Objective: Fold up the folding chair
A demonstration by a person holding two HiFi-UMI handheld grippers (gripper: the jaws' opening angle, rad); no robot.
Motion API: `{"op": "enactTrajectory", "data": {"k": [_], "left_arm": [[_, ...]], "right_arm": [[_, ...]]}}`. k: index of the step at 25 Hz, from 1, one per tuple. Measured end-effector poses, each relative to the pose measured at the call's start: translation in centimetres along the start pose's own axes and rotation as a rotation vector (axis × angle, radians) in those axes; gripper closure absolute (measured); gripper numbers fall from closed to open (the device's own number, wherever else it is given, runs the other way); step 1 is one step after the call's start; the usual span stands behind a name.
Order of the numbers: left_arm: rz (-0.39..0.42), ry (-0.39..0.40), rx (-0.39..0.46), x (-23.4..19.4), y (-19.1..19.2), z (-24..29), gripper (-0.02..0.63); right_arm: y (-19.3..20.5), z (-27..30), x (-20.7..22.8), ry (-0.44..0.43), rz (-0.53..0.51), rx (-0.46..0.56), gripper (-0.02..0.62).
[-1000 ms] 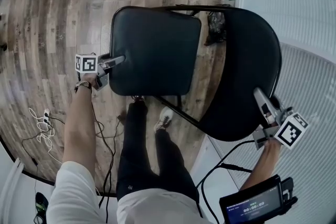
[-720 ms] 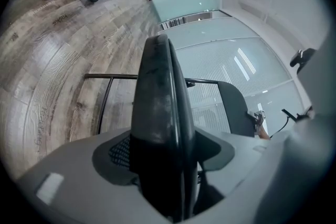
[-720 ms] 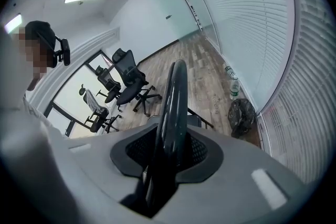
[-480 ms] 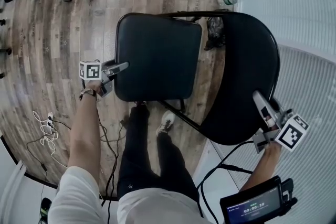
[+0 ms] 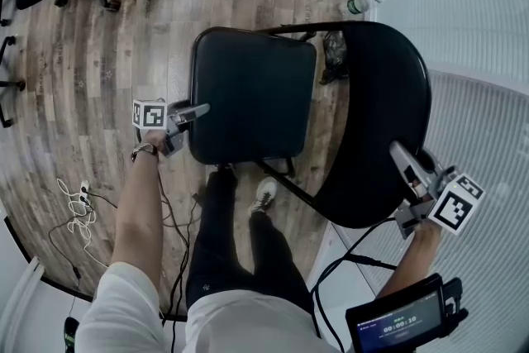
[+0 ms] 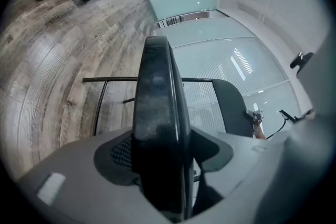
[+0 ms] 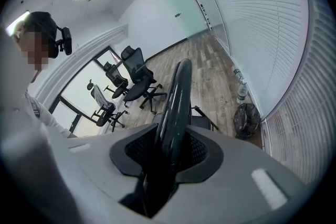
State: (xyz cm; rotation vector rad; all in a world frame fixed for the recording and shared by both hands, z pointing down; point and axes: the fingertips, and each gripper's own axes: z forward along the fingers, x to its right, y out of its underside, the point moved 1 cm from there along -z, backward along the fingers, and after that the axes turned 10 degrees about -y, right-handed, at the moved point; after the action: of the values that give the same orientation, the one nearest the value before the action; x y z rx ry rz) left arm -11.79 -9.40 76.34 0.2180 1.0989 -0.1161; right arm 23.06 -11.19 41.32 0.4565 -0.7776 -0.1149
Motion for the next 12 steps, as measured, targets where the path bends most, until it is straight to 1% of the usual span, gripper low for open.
{"op": "enactTrajectory", "data": {"k": [4,12], "left_arm": [[0.006,0.013,0.003,0.9,-0.1,0.1,0.347],[0.013,0.076,0.036,3.5,-0.1,0.2,0.347]], "right_arm": [[-0.1,-0.5,0.0,-0.003,0.001,0.005,0.502],[-0.1,-1.1,-0.5,-0.021,-0.023,0.005,0.497]]}}
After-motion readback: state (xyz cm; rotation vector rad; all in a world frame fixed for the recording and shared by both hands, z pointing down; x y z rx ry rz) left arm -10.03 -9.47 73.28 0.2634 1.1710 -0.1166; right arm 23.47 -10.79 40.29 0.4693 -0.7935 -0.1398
